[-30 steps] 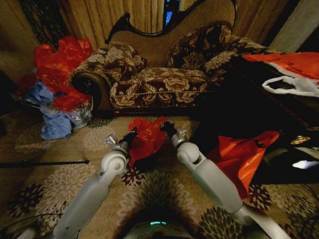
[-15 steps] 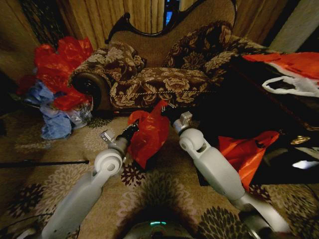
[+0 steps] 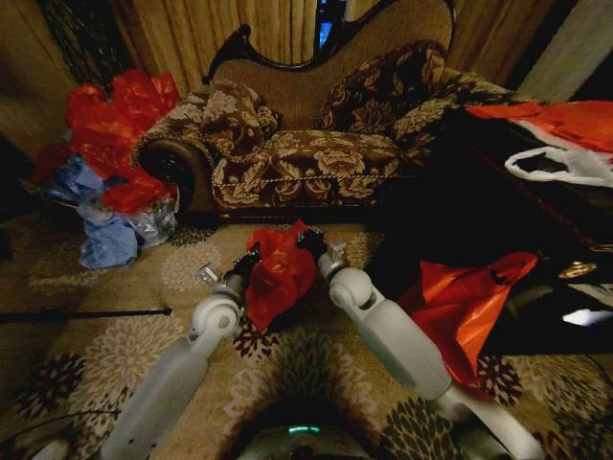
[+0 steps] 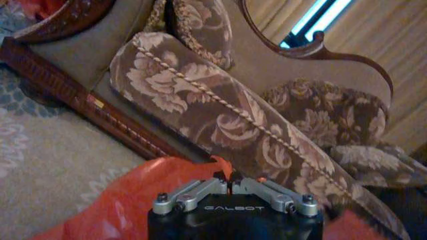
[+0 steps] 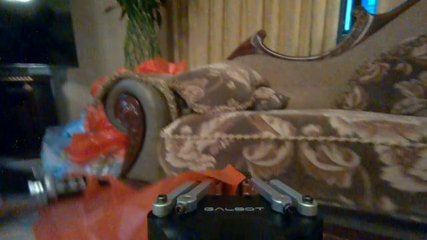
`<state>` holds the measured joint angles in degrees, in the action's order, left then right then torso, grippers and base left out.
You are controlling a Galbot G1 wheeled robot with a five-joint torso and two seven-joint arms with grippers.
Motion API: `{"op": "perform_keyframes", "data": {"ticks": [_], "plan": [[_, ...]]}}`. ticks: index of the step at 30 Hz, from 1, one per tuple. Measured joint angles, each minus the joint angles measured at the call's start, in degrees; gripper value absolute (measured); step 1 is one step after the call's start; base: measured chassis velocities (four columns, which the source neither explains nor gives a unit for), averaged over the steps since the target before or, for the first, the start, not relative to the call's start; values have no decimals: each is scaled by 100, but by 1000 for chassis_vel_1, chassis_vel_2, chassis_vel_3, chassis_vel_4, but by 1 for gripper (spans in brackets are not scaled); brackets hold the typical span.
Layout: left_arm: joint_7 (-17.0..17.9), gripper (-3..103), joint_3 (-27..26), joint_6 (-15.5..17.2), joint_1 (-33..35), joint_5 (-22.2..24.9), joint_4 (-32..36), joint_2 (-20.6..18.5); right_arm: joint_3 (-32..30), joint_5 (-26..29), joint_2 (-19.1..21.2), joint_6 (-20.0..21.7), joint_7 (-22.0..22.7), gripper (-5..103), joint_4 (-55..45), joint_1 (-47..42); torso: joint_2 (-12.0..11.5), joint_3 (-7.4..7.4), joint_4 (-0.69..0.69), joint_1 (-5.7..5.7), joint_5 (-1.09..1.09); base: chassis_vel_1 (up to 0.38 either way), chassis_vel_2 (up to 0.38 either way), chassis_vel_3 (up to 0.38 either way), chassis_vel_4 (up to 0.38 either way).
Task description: Place a garbage bag over the trash bin.
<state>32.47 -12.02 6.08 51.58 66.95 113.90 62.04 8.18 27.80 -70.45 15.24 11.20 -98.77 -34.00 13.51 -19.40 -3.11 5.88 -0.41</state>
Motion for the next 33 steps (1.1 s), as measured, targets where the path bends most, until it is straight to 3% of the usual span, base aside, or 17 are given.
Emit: {"op": "perform_keyframes", "data": {"ticks": [4, 6, 9, 13, 19, 21, 25, 26, 28, 29, 31, 33], "plan": [[76, 0, 28, -43, -209, 91, -61, 112, -168, 8, 381, 5, -131, 28, -102, -272, 0, 0, -2, 0, 0, 0, 0, 0, 0], [86, 0, 35, -46, -232, 101, -61, 125, -204, 15, 439, 4, -158, 28, -135, -340, 0, 0, -2, 0, 0, 0, 0, 0, 0], [212, 0, 89, -64, -342, 138, -40, 156, -393, 150, 658, -18, -241, 44, -331, -775, 0, 0, -2, 0, -1, 0, 0, 0, 0], [244, 0, 83, -82, -368, 143, 17, 120, -520, 155, 763, -84, -356, 55, -462, -1070, 0, 0, 0, 0, -1, 0, 0, 0, 0], [286, 0, 112, -107, -592, 282, 155, 5, -847, 344, 987, -205, -778, 82, -720, -1685, 0, 0, -1, 0, 0, 0, 0, 0, 0], [302, 0, 138, -107, -669, 326, 182, -2, -941, 623, 1036, -205, -807, 88, -819, -1832, 0, 0, -1, 0, 0, 0, 0, 0, 0], [321, 0, 201, -114, -863, 361, 201, 24, -1221, 1854, 1108, -116, -783, 99, -1085, -2302, 0, 0, -1, 0, -1, 0, 0, 0, 0], [321, 0, 201, -114, -863, 361, 201, 24, -1221, 1854, 1108, -116, -783, 99, -1085, -2302, 0, 0, -1, 0, -1, 0, 0, 0, 0], [321, 0, 259, -117, -929, 362, 197, 55, -1249, 2547, 998, -81, -719, 100, -1128, -2478, 0, 0, -2, 0, -2, 0, 0, 0, 0], [321, 0, 259, -117, -929, 362, 197, 55, -1249, 2547, 998, -81, -719, 100, -1128, -2478, 0, 0, -2, 0, -2, 0, 0, 0, 0], [321, 0, 317, -118, -977, 367, 219, 75, -1135, 3216, 767, -77, -537, 100, -1027, -2468, 0, 0, -2, 0, -2, 0, 0, 0, 0], [328, 0, 344, -118, -989, 377, 245, 75, -1060, 3435, 651, -84, -441, 100, -921, -2402, 0, 0, -1, 0, -1, 0, 0, 0, 0]]}}
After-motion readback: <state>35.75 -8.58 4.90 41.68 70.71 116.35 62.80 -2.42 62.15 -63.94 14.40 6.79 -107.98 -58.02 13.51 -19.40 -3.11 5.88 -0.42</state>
